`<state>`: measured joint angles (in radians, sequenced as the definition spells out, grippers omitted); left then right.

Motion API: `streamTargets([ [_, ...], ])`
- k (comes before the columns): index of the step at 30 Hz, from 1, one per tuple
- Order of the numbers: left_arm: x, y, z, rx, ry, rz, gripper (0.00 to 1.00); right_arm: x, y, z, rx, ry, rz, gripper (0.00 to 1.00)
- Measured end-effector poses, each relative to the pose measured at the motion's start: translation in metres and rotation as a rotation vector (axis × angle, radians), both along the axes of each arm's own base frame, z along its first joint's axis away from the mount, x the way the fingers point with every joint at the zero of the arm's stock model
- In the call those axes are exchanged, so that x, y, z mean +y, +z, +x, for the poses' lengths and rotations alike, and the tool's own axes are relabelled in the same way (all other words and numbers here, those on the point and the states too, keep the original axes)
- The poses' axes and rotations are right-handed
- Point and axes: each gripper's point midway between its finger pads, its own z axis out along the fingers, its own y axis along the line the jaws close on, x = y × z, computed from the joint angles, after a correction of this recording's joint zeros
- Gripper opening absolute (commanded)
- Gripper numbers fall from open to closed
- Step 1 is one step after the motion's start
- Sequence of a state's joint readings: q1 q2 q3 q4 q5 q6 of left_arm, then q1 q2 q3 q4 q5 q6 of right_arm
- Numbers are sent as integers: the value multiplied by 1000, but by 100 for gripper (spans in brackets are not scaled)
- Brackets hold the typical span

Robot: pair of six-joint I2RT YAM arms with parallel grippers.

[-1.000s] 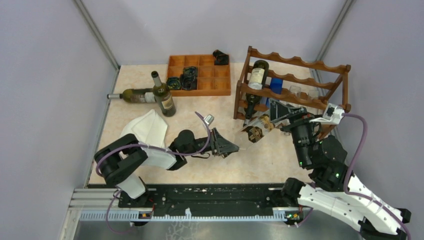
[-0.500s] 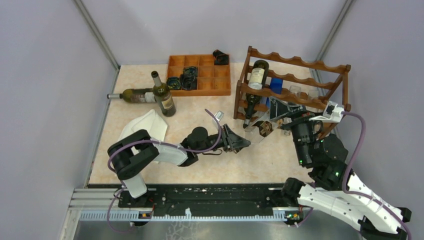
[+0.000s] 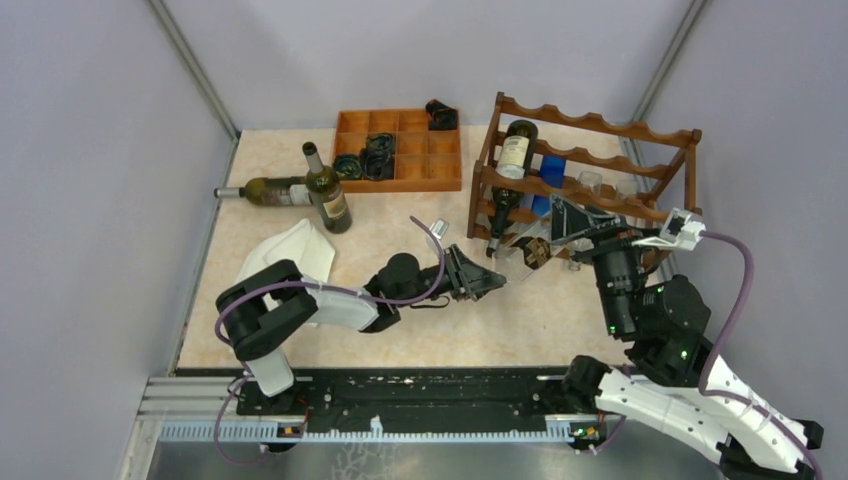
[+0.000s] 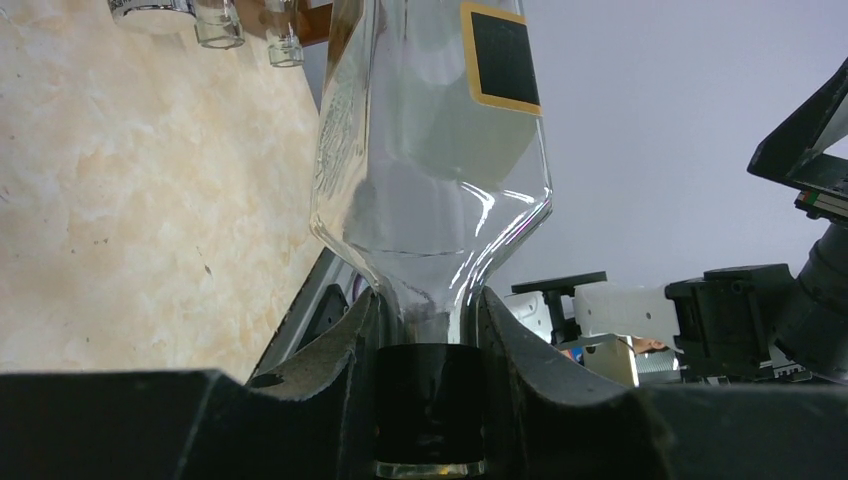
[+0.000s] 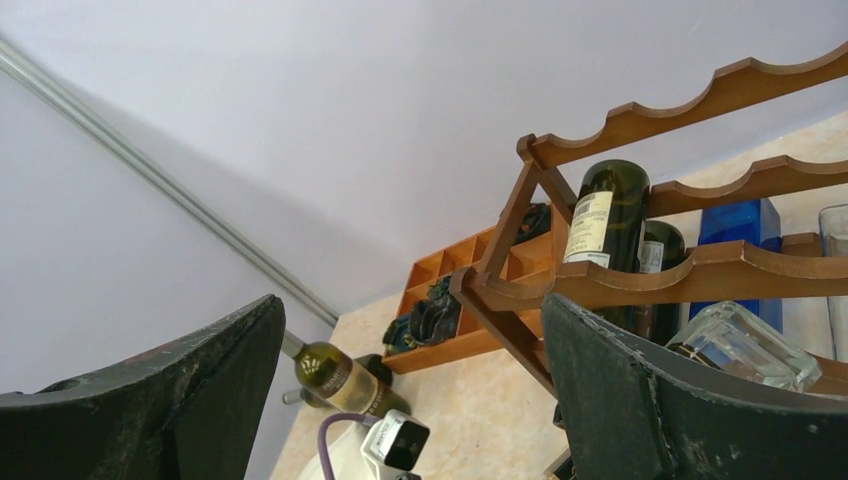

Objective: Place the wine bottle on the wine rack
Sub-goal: Place the wine bottle in the wine rack.

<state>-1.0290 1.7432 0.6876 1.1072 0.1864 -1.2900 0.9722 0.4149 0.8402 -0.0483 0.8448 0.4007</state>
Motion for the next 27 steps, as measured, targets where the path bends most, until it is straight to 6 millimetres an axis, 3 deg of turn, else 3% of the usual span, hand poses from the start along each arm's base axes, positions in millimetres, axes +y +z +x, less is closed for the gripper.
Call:
streamTargets([
  [13, -3, 3, 0, 21, 31, -13, 0, -7, 2, -3, -10, -8, 12, 96],
  [27, 7, 2, 0, 45, 63, -37, 0, -12, 3, -5, -11, -19, 24, 96],
])
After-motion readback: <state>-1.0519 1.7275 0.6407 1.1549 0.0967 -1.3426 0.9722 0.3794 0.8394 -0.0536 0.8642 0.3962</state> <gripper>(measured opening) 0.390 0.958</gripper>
